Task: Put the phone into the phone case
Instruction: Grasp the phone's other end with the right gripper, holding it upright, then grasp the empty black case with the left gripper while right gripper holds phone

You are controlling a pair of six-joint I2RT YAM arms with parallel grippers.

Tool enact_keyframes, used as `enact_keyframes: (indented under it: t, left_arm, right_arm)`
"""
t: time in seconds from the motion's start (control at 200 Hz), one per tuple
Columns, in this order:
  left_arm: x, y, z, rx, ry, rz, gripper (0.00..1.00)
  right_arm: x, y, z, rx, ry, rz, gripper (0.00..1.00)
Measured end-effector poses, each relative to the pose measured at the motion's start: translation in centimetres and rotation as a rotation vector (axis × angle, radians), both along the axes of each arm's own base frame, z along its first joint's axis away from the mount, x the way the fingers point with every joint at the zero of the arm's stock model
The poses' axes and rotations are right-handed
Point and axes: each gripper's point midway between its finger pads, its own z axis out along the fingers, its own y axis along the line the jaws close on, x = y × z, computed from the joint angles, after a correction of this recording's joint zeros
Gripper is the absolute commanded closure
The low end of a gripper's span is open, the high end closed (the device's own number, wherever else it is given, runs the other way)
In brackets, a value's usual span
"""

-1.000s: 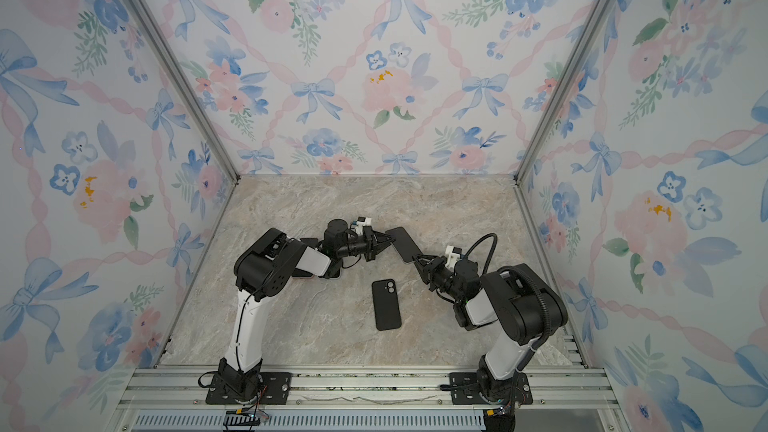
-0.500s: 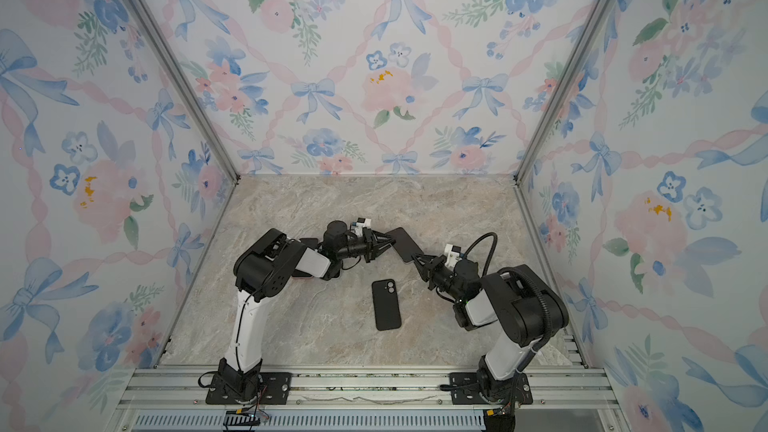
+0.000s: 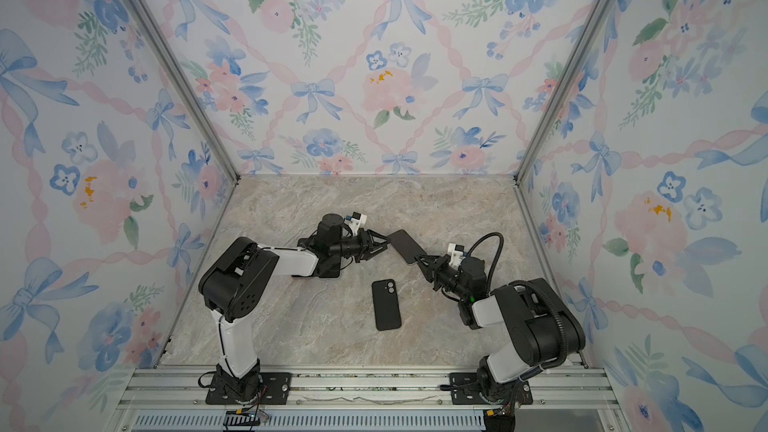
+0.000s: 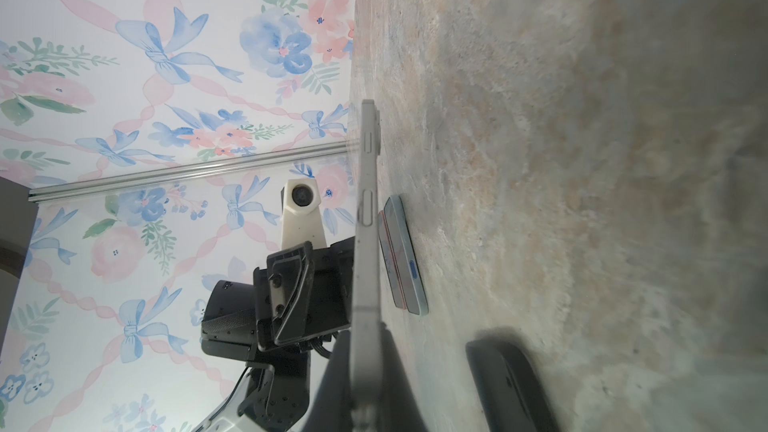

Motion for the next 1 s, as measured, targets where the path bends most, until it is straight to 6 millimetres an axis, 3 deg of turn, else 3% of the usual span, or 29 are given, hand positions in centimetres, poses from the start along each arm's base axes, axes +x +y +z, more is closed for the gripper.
enact_keyframes:
  t: [0.17, 0.34, 0.465, 0.66, 1.0]
  left_arm:
    - [0.2, 0.7, -0.8, 0.298, -0.119, -0.065, 0.61]
    - [-2.1, 1.2, -3.3, 0.579, -0.176, -0.221, 0.63]
    - [-3.9, 0.8, -4.7, 0.739, -0.226, -0.354, 0.61]
    - [-5.8, 0.8, -5.6, 0.886, -0.29, -0.498, 0.6]
    - [-7.1, 0.4, -8.5, 1.004, -0.289, -0.631, 0.6]
  right_arm:
    - [-1.6, -0.4, 0.6, -0.127, 0.018, 0.043, 1.0]
    - [-3.1, -1.5, 2.5, -0.258, -0.018, 0.06, 1.0]
    - [-3.9, -2.0, 2.2, -0.315, -0.006, 0.076, 1.0]
    - [-4.8, -3.1, 0.3, -0.356, 0.075, 0.082, 1.0]
    - [-5.1, -4.2, -0.2, -0.382, 0.09, 0.076, 1.0]
